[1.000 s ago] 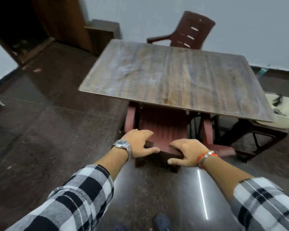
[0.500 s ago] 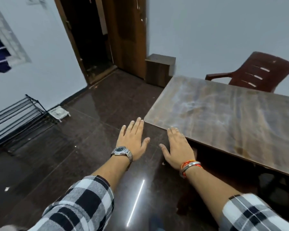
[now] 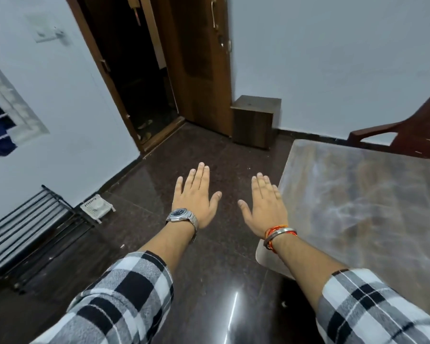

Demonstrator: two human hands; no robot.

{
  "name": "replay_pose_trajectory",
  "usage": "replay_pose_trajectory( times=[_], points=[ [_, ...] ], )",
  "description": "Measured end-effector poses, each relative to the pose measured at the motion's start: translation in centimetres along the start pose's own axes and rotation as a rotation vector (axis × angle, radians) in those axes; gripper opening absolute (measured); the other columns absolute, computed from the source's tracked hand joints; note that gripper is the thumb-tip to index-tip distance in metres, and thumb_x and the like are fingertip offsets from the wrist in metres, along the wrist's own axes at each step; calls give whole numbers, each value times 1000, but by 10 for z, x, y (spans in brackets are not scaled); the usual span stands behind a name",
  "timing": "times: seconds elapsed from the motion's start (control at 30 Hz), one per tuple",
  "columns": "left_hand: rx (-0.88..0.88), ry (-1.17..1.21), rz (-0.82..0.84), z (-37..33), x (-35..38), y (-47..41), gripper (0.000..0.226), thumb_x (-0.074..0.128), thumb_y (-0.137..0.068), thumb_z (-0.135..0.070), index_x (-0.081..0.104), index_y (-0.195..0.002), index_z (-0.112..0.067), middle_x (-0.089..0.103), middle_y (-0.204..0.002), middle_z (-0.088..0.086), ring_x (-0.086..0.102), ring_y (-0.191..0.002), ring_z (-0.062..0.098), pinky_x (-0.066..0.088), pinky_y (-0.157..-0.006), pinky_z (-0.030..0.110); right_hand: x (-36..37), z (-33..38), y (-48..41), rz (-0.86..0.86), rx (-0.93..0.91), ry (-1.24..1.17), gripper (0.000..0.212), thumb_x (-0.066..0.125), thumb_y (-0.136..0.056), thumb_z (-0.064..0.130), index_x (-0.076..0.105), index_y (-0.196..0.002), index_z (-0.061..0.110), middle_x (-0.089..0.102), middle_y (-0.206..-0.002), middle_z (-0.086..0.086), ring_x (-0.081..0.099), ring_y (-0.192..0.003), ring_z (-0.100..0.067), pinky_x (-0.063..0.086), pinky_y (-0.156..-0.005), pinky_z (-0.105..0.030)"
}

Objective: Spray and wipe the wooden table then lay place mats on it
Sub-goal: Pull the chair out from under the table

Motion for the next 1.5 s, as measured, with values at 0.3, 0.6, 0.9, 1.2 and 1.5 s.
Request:
replay_pose_trajectory(
  times=[0.3, 0.6, 0.9, 1.2, 1.5],
  points=[
    [100, 21, 76, 48, 56, -221, 71, 23, -103, -50, -5, -160, -19, -10, -169, -2, -1, -156, 19, -1, -124, 46, 65, -19, -185, -9, 129, 34, 72, 33, -97, 50, 9, -152, 9, 7, -160, -10, 5, -148, -23, 3, -118, -35],
    [404, 23, 161, 31, 83, -461, 68, 26, -104, -43, -3, -160, -17, -9, -169, -1, 2, -156, 19, -1, -124, 46, 102, -70, -364, -57, 407, 73, 73, 34, -97, 49, 12, -151, 6, 10, -160, -13, 7, -148, -25, 6, -119, -37],
    [610, 23, 217, -56, 134, -669, 70, 26, -103, -45, -4, -160, -17, -10, -169, -2, 1, -156, 19, -1, -124, 47, 130, -199, -528, -81, 589, 103, 74, 38, -96, 49, 16, -150, 5, 15, -159, -14, 12, -147, -27, 11, -119, -40],
    [826, -24, 227, -241, 153, -877, 70, 25, -104, -45, -6, -160, -17, -10, -169, -1, 0, -156, 19, -1, -124, 47, 98, -388, -676, -135, 739, 128, 73, 35, -97, 49, 11, -151, 5, 10, -159, -14, 8, -147, -27, 7, -119, -39],
    [1111, -43, 273, -451, 215, -1036, 71, 30, -104, -43, -6, -159, -16, -9, -169, 0, 3, -156, 21, 0, -123, 47, 73, -582, -757, -225, 1039, 171, 74, 38, -97, 48, 12, -151, 5, 9, -160, -14, 6, -147, -26, 6, -119, -38]
  ],
)
Point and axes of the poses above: each hand's wrist, its own y-axis away from the middle knuckle, its own x-axis out of the palm, z = x × y, the point moved 2 cm from there along -y, towards the middle knuckle
